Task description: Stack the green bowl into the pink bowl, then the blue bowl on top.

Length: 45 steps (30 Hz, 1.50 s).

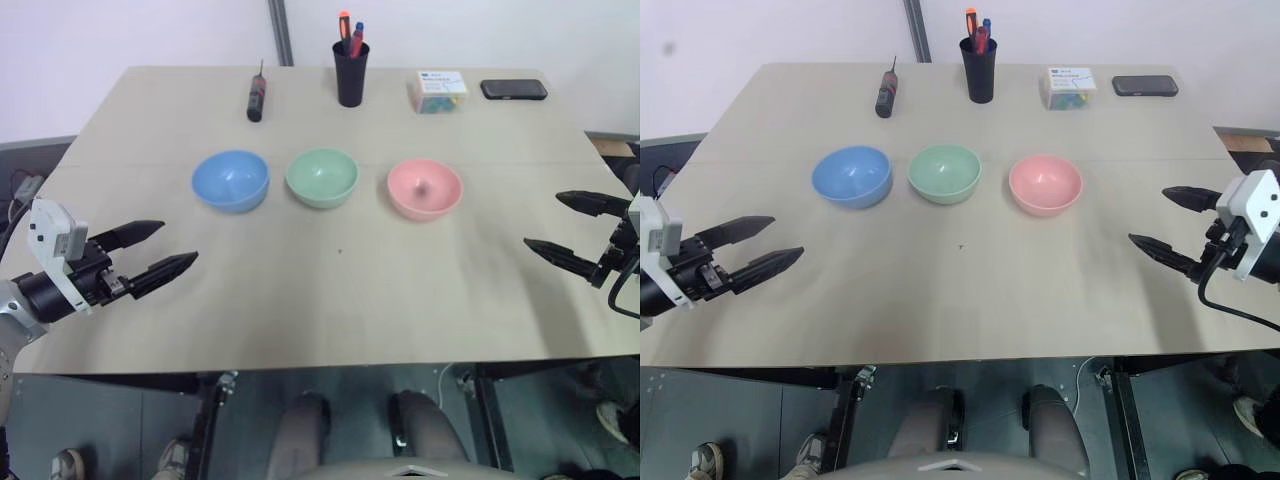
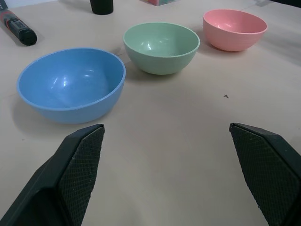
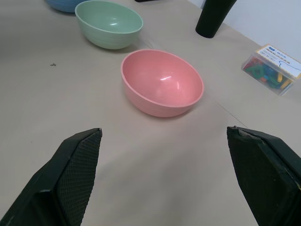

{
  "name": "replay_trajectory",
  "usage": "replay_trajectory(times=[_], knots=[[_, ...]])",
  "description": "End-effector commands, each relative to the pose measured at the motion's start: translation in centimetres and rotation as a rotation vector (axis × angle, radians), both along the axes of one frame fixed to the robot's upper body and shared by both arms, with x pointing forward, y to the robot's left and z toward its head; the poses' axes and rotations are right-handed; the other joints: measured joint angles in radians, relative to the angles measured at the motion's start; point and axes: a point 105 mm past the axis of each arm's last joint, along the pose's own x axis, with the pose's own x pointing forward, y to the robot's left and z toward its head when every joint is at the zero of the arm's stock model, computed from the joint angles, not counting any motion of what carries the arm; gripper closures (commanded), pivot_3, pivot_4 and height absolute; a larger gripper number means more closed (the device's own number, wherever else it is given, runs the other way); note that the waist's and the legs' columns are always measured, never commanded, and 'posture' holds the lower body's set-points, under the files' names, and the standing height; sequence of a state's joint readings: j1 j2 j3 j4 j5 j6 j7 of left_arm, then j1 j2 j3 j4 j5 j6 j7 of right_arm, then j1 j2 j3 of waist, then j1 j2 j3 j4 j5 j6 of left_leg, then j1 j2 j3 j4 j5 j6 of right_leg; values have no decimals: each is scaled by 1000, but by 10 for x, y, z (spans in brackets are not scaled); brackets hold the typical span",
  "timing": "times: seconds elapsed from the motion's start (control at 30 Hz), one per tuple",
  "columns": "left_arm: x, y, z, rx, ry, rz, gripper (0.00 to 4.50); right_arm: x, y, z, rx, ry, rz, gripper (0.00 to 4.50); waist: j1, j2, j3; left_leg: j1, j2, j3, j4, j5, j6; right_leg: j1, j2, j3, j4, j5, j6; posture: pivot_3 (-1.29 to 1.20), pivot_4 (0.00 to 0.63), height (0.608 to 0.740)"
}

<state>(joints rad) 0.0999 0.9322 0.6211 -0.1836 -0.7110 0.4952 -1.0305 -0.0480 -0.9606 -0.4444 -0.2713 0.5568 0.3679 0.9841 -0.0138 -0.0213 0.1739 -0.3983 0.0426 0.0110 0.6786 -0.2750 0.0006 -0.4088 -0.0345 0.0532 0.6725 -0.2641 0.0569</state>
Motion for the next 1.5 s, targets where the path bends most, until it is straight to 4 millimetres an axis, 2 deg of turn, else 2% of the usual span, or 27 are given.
replay_trajectory(times=[0.03, 0.23, 0.43, 0.6, 0.7, 0.8, 0.93, 1.03, 1.1, 1.17, 1.2, 1.4, 1.43, 1.5], knots=[[1, -2, 17, 10, -70, -11, 0, -2, 0, 17, -9, -55, 5, 53, 0, 0, 0, 0, 0, 0, 0, 0, 0, 0, 0, 0, 0, 0, 0, 0, 150, 740], [7, -14, 20, -25, -110, -46, 0, 2, 6, 18, -3, -73, 14, 53, 0, 0, 0, 0, 0, 0, 0, 0, 0, 0, 0, 0, 0, 0, 0, 0, 150, 740], [8, -34, 24, -38, -145, -124, 0, 13, 26, 10, -11, -77, 46, 53, -3, 0, 0, 0, 0, 1, 0, 0, 0, 0, 0, 1, 0, 0, 0, 0, 150, 740], [5, -57, 20, -26, -161, -231, 0, 31, 56, -3, -29, -29, 104, 53, -4, 0, 0, 1, 0, 1, 0, 0, 0, 0, 0, 1, 1, 0, 0, 0, 150, 740], [1, -72, 20, -43, -178, -313, 0, 54, 93, -12, -62, -25, 172, 53, -8, -1, 0, 0, 0, 1, 0, 0, 0, -1, 0, 1, 1, 0, 0, 0, 150, 740], [1, -75, 21, -64, -187, -326, 0, 65, 113, -19, -99, -26, 219, 53, -18, -1, 0, 1, 1, 2, 0, 0, 0, -1, 1, 2, 2, 0, 0, 0, 150, 740], [-1, -79, 18, -64, -187, -327, 0, 93, 146, -40, -191, -53, 250, 53, -18, -1, 0, -1, 0, 1, 0, 0, 0, -2, 0, 1, 2, 0, 0, 0, 150, 740], [-2, -79, 18, -64, -191, -317, 0, 108, 155, -49, -216, -52, 257, 53, -22, -1, 1, -1, 0, 2, 0, 0, 0, -3, 0, 1, 2, 0, 0, 0, 150, 740], [-4, -78, 19, -63, -195, -306, 0, 119, 155, -55, -269, -61, 248, 590, -21, -1, 1, -2, 0, 1, 0, 0, 0, -4, 0, 1, 3, 0, 0, 0, 150, 740], [-6, -77, 19, -63, -196, -298, 0, 126, 154, -57, -287, -64, 245, 667, -22, -1, 1, -2, 0, 2, 0, 0, 0, -4, 0, 1, 3, 0, 0, 0, 150, 740], [-7, -77, 20, -63, -197, -295, 0, 128, 154, -57, -293, -67, 246, 1209, -24, -1, 1, -2, 0, 2, 0, 0, 0, -4, 0, 1, 3, 0, 0, 0, 150, 740], [-10, -78, 18, -63, -193, -282, 0, 133, 154, -53, -322, -92, 272, 3088, -28, -1, 1, -1, 0, 2, 0, 0, 0, -4, 0, 1, 5, 0, 0, 0, 150, 740], [-9, -78, 18, -63, -193, -281, 0, 132, 154, -52, -326, -97, 277, 3622, -28, -1, 1, -1, 0, 2, 0, 0, 0, -4, 0, 1, 5, 0, 0, 0, 150, 740], [-9, -79, 18, -64, -193, -279, 0, 131, 154, -50, -330, -106, 285, 4308, -28, 0, 1, -1, 0, 2, 0, 0, 0, -4, 0, 2, 5, 0, 0, 0, 150, 740]])
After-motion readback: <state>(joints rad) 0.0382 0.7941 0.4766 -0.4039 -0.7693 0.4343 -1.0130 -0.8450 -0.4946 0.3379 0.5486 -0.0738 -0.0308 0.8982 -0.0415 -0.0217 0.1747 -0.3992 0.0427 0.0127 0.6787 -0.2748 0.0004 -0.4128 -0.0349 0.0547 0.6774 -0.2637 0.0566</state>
